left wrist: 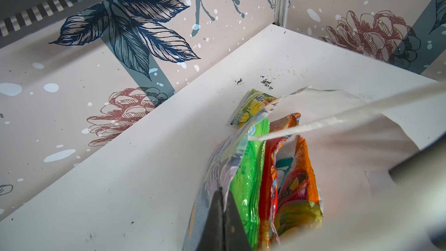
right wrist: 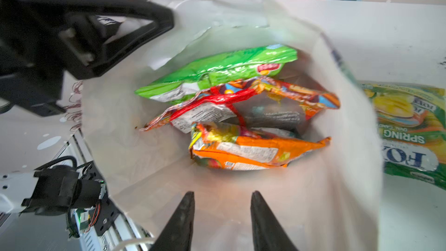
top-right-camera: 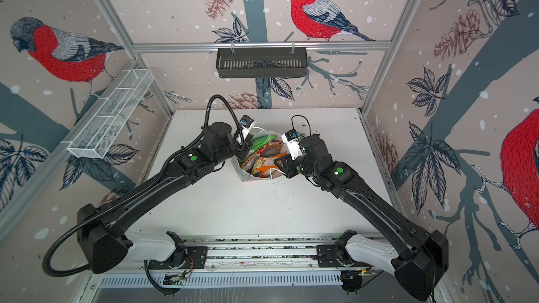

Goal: Take the snacks out of the paper bag
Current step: Pick up the snack from the paper bag.

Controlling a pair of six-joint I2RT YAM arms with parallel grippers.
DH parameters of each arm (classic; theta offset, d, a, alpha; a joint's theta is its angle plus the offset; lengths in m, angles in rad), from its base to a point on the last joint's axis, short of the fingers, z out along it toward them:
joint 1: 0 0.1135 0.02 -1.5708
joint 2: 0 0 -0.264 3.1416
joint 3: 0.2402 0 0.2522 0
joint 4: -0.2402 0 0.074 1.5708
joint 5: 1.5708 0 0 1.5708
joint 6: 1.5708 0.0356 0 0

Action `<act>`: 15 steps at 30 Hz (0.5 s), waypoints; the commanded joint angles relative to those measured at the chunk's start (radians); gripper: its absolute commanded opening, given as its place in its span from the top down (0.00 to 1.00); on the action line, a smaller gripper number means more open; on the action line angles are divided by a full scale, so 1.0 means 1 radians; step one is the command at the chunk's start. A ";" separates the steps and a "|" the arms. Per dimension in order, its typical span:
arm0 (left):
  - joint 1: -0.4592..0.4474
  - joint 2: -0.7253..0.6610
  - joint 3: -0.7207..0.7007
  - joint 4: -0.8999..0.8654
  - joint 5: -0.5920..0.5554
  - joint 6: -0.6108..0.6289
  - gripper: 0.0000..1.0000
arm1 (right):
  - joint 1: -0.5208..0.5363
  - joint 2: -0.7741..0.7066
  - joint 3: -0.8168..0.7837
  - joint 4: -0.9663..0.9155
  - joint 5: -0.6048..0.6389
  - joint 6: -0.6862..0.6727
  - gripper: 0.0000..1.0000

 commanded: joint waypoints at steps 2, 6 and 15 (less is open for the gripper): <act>-0.009 0.007 0.006 0.060 0.019 0.006 1.00 | 0.083 -0.017 -0.006 0.004 0.085 -0.081 0.54; -0.010 0.004 0.002 0.067 0.034 -0.002 1.00 | 0.128 0.005 -0.005 0.055 0.185 -0.216 0.52; -0.010 0.000 0.007 0.080 0.066 -0.009 1.00 | 0.096 0.141 0.070 0.095 0.210 -0.379 0.50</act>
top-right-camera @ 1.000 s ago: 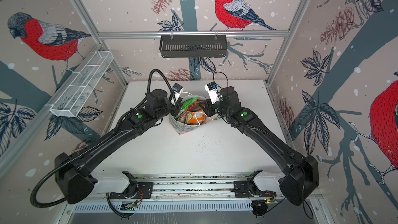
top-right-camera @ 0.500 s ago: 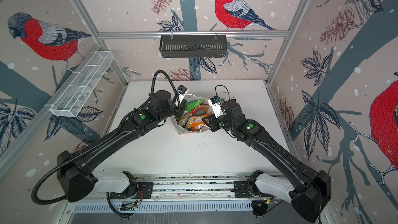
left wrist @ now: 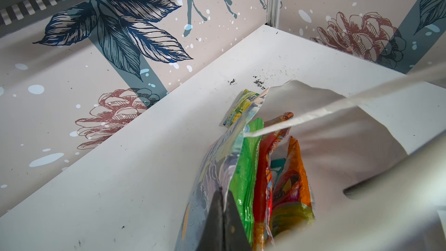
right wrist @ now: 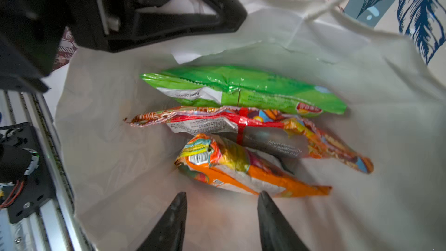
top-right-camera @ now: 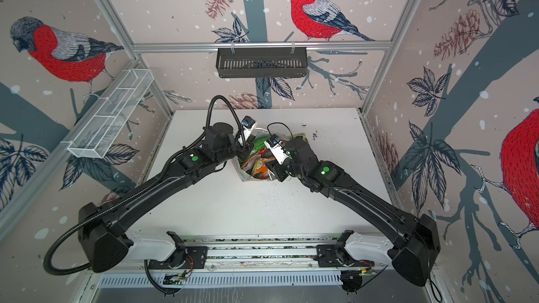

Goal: Take the snacks out of the paper bag
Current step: Pick up the snack from the paper bag.

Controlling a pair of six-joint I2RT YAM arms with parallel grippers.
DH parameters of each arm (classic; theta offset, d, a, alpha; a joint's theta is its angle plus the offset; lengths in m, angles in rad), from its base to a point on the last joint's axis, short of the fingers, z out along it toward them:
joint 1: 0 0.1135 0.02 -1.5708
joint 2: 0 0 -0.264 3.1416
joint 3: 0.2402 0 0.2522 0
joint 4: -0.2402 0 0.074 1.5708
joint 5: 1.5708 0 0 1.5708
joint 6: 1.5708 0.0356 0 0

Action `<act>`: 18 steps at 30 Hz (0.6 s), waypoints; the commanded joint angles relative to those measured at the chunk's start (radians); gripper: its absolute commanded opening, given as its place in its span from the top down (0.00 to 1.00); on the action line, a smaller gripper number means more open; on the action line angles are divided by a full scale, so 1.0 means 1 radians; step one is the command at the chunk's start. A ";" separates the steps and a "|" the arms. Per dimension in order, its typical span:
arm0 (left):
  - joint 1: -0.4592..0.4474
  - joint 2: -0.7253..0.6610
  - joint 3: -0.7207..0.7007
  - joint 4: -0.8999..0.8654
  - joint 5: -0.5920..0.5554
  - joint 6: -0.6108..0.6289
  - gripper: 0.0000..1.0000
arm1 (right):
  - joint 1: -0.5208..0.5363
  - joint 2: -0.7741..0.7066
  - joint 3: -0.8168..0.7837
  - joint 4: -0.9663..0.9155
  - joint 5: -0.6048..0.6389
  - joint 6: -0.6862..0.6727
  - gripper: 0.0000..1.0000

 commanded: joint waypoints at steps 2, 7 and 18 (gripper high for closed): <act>-0.002 -0.005 0.007 0.081 0.041 0.000 1.00 | -0.012 0.030 0.015 0.051 0.005 -0.096 0.49; -0.002 -0.012 0.008 0.081 0.037 0.003 1.00 | -0.020 0.055 0.019 0.049 -0.042 -0.120 0.49; -0.003 -0.006 0.013 0.078 0.027 0.006 1.00 | -0.028 0.106 0.018 0.037 -0.133 -0.147 0.49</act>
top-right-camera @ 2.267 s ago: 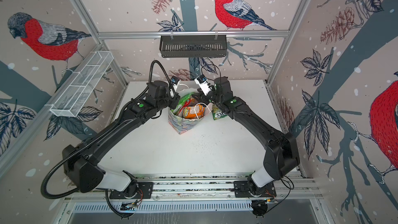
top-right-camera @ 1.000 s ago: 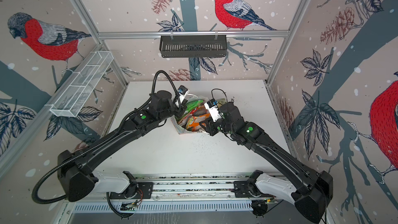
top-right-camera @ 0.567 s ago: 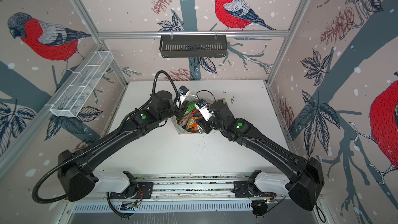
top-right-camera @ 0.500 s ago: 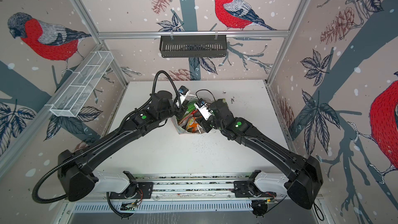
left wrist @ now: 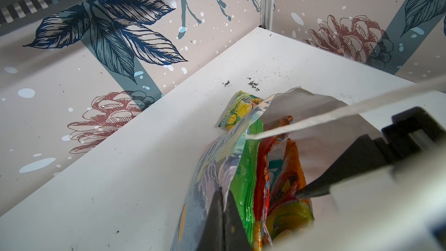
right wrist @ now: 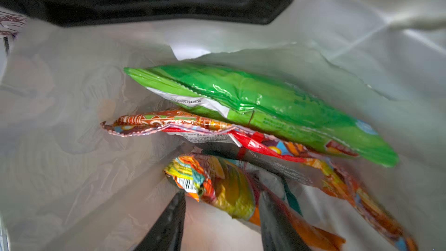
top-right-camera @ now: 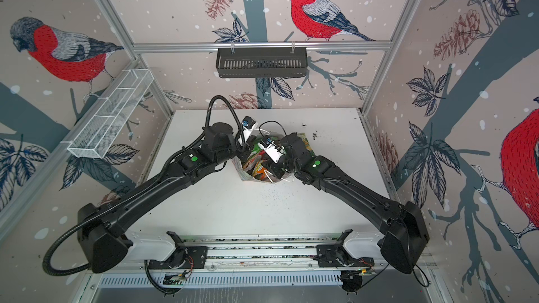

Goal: Take the snacks out of the paper bag
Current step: Pick up the snack from the paper bag.

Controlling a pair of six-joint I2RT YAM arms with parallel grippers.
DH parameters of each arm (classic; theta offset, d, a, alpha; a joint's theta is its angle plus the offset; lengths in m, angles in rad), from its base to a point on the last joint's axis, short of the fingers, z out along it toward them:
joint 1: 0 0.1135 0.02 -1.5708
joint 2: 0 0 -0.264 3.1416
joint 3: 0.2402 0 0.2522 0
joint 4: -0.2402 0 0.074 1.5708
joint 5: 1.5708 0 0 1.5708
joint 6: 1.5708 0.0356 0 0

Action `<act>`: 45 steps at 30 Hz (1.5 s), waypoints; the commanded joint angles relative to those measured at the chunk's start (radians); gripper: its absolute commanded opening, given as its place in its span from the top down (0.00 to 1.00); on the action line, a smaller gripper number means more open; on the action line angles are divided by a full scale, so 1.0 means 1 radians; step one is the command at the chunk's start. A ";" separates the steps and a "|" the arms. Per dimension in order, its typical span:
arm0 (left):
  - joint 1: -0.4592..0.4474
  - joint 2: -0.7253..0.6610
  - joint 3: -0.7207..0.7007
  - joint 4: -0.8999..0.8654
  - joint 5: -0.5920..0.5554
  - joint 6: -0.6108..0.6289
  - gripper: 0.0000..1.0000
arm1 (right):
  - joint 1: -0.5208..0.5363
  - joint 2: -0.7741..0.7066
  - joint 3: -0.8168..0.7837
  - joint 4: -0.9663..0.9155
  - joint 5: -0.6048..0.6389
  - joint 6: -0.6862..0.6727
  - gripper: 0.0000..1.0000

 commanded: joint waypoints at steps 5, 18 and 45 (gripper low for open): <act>-0.002 0.008 0.023 0.075 0.006 0.009 1.00 | -0.002 0.020 0.007 0.010 -0.011 -0.025 0.49; -0.002 0.011 0.026 0.073 -0.001 0.016 1.00 | 0.002 0.086 0.050 -0.033 -0.004 -0.046 0.84; 0.004 0.055 0.066 0.061 -0.085 0.000 1.00 | -0.002 -0.282 -0.024 0.224 0.143 0.008 1.00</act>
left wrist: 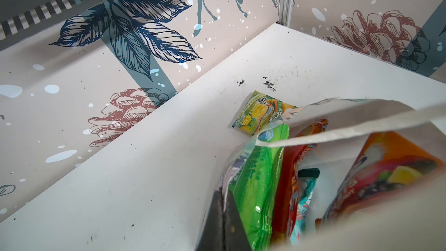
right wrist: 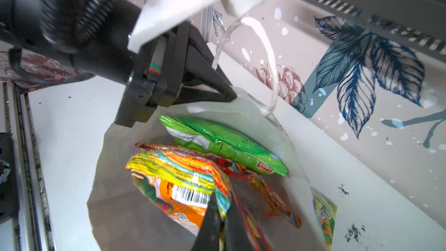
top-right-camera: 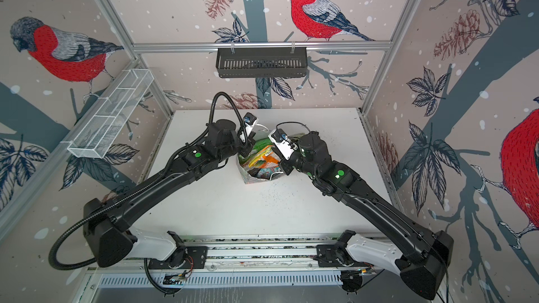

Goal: Take the snacks out of the paper bag
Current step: Pick up the snack from the paper bag, then place the snack in the paper bag.

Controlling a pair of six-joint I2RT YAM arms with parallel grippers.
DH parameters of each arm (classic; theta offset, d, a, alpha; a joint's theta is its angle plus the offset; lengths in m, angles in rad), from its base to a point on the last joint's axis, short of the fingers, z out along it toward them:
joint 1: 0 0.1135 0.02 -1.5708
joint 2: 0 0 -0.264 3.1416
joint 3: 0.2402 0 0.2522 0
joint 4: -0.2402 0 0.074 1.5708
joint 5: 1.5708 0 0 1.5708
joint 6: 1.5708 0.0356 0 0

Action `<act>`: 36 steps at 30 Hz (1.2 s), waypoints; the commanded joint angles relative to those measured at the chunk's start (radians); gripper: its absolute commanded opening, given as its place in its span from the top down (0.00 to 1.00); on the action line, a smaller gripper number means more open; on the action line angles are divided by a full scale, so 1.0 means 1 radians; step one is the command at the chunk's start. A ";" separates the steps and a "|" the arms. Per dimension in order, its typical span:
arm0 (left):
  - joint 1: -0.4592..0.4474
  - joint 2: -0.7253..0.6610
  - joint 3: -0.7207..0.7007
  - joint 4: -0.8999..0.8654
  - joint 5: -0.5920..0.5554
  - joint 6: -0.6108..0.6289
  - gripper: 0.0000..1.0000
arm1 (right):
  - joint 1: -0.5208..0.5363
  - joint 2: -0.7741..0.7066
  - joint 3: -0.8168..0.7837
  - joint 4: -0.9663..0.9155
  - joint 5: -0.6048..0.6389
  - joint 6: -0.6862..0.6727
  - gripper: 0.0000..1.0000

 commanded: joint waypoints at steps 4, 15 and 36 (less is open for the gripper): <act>0.008 0.009 0.015 0.080 0.002 -0.002 1.00 | -0.025 -0.066 -0.037 0.270 0.033 0.069 1.00; 0.017 0.005 0.004 0.084 -0.001 -0.006 1.00 | -0.146 -0.078 -0.082 0.535 -0.084 0.244 1.00; 0.045 -0.039 -0.035 0.095 -0.009 -0.005 1.00 | -0.209 -0.020 0.002 0.467 -0.057 0.201 1.00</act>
